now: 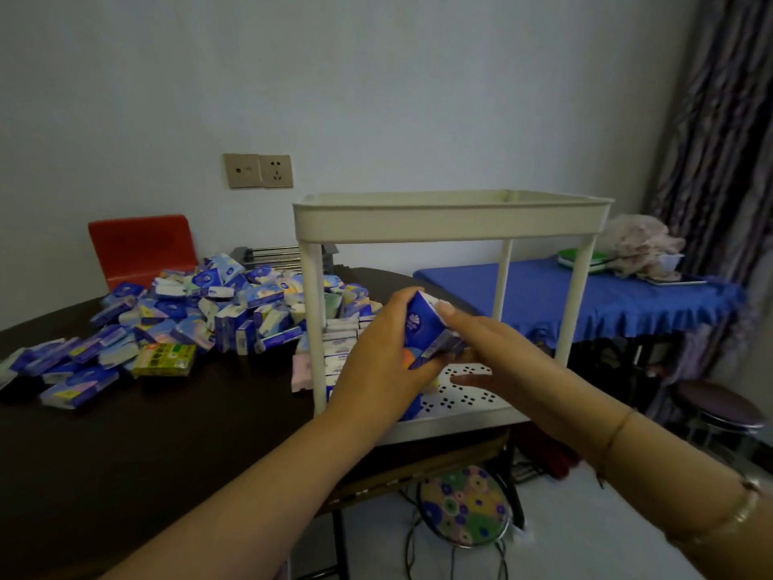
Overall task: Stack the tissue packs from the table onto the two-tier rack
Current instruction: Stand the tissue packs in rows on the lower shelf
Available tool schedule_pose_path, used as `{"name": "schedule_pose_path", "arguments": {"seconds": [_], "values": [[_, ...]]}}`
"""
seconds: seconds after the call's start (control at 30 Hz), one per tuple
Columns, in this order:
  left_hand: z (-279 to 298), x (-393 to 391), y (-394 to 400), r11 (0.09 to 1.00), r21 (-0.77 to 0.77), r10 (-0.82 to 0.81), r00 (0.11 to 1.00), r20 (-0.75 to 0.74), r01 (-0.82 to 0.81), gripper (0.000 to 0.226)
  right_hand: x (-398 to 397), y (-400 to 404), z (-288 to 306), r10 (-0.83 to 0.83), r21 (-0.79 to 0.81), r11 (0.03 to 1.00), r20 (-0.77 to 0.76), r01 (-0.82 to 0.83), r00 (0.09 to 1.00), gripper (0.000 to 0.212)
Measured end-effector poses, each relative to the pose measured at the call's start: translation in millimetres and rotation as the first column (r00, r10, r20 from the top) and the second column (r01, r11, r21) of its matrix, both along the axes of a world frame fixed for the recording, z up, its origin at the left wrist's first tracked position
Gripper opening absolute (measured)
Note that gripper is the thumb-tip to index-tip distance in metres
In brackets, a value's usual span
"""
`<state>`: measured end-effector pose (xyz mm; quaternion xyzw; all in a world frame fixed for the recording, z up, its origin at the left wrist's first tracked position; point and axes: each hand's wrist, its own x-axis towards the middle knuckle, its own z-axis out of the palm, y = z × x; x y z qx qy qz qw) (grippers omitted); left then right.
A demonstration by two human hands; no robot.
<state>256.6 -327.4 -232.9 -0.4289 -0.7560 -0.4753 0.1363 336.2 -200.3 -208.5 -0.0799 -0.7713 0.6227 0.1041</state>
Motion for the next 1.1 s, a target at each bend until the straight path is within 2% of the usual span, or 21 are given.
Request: {"name": "schedule_pose_path", "arguments": {"seconds": [0.07,0.1,0.17,0.27,0.3,0.37,0.43,0.5,0.6,0.7,0.87,1.1], "values": [[-0.1,-2.2,7.0,0.997,-0.071,0.015,0.999,-0.05,-0.018,0.076,-7.6,4.2,-5.4,-0.011,0.082,0.997,0.013,0.009,1.0,0.063],[0.9,-3.2,9.6,0.995,-0.102,0.008,0.998,-0.064,-0.015,0.078,-10.3,7.5,-7.4,-0.018,0.08,0.997,0.012,0.017,1.0,0.053],[3.1,-5.8,11.6,0.986,-0.167,-0.037,0.997,-0.07,0.025,0.088,-12.9,14.1,-7.8,0.017,0.036,0.999,-0.011,-0.017,1.0,0.013],[3.4,-13.6,4.1,0.951,-0.295,-0.113,0.992,-0.053,0.092,0.105,-16.2,33.5,-6.8,0.037,0.018,0.999,-0.011,-0.037,0.999,0.01],[2.4,-16.9,-1.0,0.932,-0.353,-0.103,0.994,-0.045,0.081,0.105,-18.4,42.0,-6.7,0.019,0.008,1.0,-0.006,-0.019,1.0,0.021],[-1.5,-25.2,-12.0,0.853,-0.522,-0.048,0.997,-0.055,0.012,0.1,-20.2,56.3,-4.9,-0.023,0.002,1.0,0.028,0.023,0.999,0.035],[-6.3,-31.3,-18.5,0.702,-0.708,0.015,0.994,-0.104,-0.085,0.095,-21.8,64.9,-5.5,-0.026,0.054,0.998,0.098,0.021,0.995,0.04],[-11.0,-32.3,-20.0,0.575,-0.805,0.036,0.987,-0.158,-0.149,0.091,-24.7,64.8,-7.9,-0.001,0.115,0.993,0.179,-0.02,0.984,0.045],[-20.3,-33.4,-18.4,0.512,-0.846,0.031,0.988,-0.152,-0.147,0.083,-37.6,59.0,-18.3,-0.038,0.307,0.951,0.252,-0.043,0.967,0.057],[-25.4,-36.6,-18.1,0.485,-0.863,0.018,0.988,-0.152,-0.142,0.075,-50.3,48.6,-28.5,-0.077,0.487,0.87,0.285,-0.075,0.956,0.047],[-27.1,-38.7,-20.6,0.508,-0.849,0.003,0.986,-0.168,-0.146,0.071,-59.0,31.3,-43.2,-0.076,0.487,0.869,0.31,-0.09,0.948,0.08],[-28.2,-38.0,-20.0,0.503,-0.849,0.006,0.984,-0.18,-0.158,0.071,-55.5,35.0,-48.6,-0.097,0.503,0.859,0.341,-0.094,0.935,0.066]]}}
